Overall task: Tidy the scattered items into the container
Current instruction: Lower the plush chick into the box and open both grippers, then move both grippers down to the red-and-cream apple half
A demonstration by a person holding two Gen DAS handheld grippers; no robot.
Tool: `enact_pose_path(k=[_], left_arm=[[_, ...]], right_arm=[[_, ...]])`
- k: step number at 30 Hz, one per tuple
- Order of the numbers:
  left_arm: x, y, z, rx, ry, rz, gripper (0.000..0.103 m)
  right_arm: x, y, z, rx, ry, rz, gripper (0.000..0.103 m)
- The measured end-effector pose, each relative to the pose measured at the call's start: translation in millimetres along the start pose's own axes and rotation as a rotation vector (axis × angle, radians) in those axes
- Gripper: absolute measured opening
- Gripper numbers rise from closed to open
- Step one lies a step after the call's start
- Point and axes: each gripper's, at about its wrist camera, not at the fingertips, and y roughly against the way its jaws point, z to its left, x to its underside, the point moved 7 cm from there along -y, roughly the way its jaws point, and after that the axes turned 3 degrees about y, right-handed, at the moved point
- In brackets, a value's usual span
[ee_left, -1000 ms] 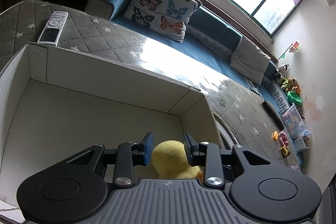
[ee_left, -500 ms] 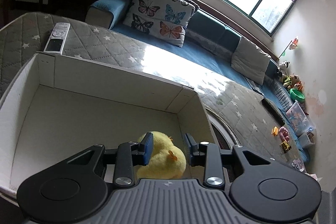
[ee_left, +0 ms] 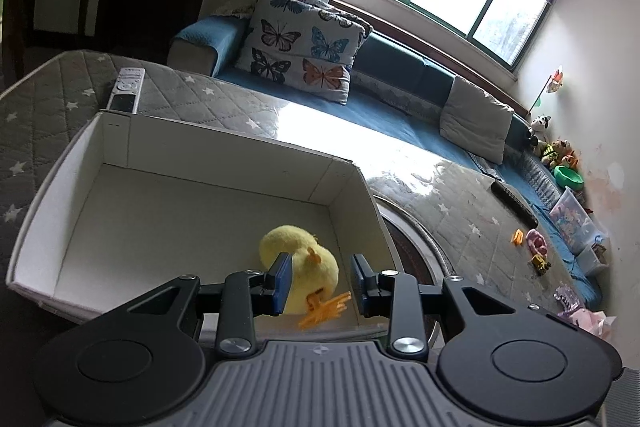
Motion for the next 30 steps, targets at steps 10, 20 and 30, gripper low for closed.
enact_pose_path(k=[10, 20, 30], left_arm=[[24.1, 29.3, 5.3, -0.039, -0.004, -0.027, 0.034], [47.4, 47.4, 12.3, -0.056, -0.001, -0.037, 0.034], [74.8, 49.1, 26.7, -0.064, 0.04, 0.012, 0.035]], right_arm=[[19.1, 28.3, 18.1, -0.006, 0.018, -0.022, 0.076], [42.6, 44.6, 35.8, -0.03, 0.031, -0.016, 0.077], [63.1, 45.9, 58.4, -0.071, 0.076, 0.009, 0.077]])
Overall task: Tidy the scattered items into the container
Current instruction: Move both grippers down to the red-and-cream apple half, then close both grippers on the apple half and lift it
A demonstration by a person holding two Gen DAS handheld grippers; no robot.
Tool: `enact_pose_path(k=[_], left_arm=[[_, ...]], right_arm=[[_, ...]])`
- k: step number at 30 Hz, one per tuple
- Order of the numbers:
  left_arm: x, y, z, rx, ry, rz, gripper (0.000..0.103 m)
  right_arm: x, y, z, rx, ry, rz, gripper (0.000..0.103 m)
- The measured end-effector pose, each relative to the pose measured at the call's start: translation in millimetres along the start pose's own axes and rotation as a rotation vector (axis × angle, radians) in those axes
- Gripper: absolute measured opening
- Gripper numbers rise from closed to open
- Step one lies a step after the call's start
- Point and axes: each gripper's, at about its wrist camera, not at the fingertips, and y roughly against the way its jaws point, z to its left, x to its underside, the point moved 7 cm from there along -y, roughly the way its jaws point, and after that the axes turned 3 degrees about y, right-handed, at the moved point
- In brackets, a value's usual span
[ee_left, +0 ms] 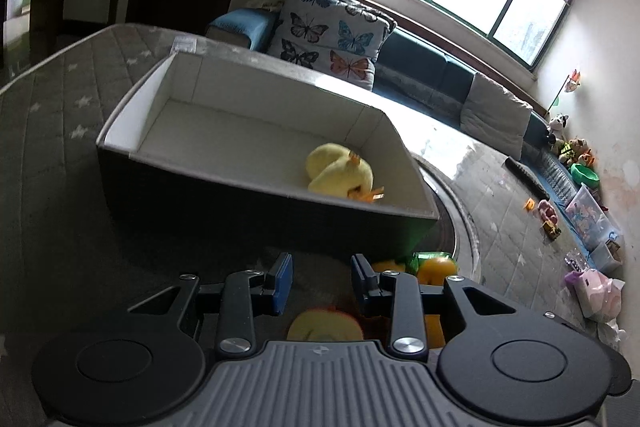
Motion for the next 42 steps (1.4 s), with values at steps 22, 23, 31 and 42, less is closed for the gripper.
enact_pose_path(k=[22, 23, 31, 42], left_arm=[[15.3, -13.5, 8.2, 0.027, 0.06, 0.084, 0.036], [15.1, -14.6, 8.3, 0.028, 0.06, 0.086, 0.036], [12.7, -23.4, 11.9, 0.031, 0.07, 0.109, 0.036], [6.4, -28.3, 18.2, 0.055, 0.133, 0.122, 0.036]], right_arm=[[16.6, -39.2, 30.0, -0.036, 0.042, 0.091, 0.075], [16.7, -41.3, 30.8, -0.035, 0.044, 0.094, 0.075], [17.6, -47.9, 29.7, -0.023, 0.027, 0.107, 0.067], [18.2, -50.5, 21.8, -0.001, -0.015, 0.115, 0.054]])
